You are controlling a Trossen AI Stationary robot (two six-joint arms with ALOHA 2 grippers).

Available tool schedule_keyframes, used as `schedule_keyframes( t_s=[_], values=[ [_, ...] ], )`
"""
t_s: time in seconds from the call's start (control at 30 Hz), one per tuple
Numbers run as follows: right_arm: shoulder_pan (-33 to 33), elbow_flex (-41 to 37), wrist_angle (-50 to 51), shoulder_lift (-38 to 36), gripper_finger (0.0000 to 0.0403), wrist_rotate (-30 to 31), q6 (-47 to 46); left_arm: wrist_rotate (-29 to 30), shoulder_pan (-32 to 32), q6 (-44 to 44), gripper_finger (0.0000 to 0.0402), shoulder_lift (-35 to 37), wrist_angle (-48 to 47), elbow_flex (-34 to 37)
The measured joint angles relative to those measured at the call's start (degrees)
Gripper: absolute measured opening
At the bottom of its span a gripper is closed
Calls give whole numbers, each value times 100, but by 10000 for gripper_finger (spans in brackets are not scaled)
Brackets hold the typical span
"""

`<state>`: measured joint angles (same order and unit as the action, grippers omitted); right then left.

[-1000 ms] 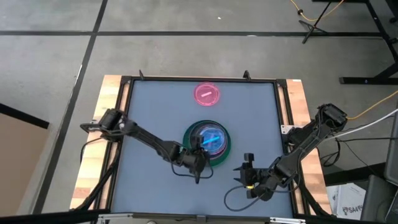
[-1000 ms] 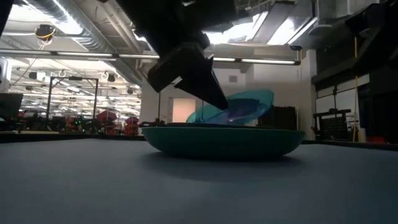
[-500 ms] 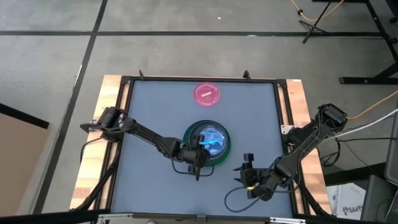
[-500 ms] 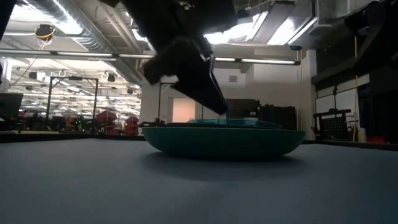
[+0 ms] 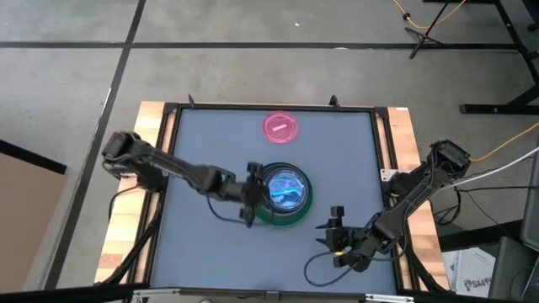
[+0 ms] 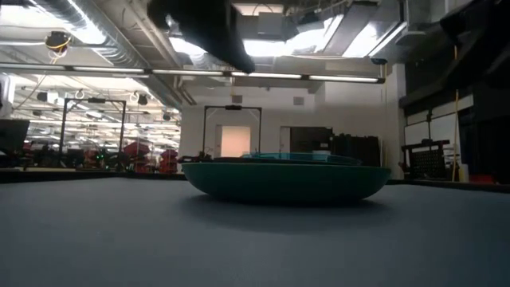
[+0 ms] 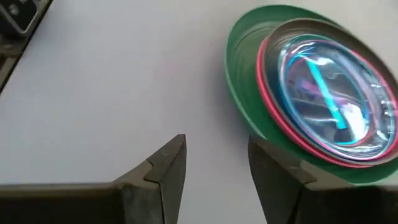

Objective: Stack plastic plates
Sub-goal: Stack the pink plate on top of the blue plate

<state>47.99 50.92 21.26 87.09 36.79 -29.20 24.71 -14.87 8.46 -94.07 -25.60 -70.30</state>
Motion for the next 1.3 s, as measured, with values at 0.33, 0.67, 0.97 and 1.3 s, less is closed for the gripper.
schedule_keyframes(
  t_s=[0.33, 0.67, 0.97, 1.3],
  values=[
    [0, 0, 127, 0, 165, 408, -91, -700, 1855, 1271, 88, 412, 366, 1103],
    [0, 0, 479, 0, 165, 894, -667, -1288, 3414, 3127, 88, 310, 1226, 1418],
    [0, 2, 655, 2, 165, 1245, -1106, -1633, 4209, 4436, 88, -381, 1578, 1390],
    [0, 2, 1064, 2, 165, 1845, -1847, -1845, 4751, 5827, 88, -1200, 1624, 628]
  ],
)
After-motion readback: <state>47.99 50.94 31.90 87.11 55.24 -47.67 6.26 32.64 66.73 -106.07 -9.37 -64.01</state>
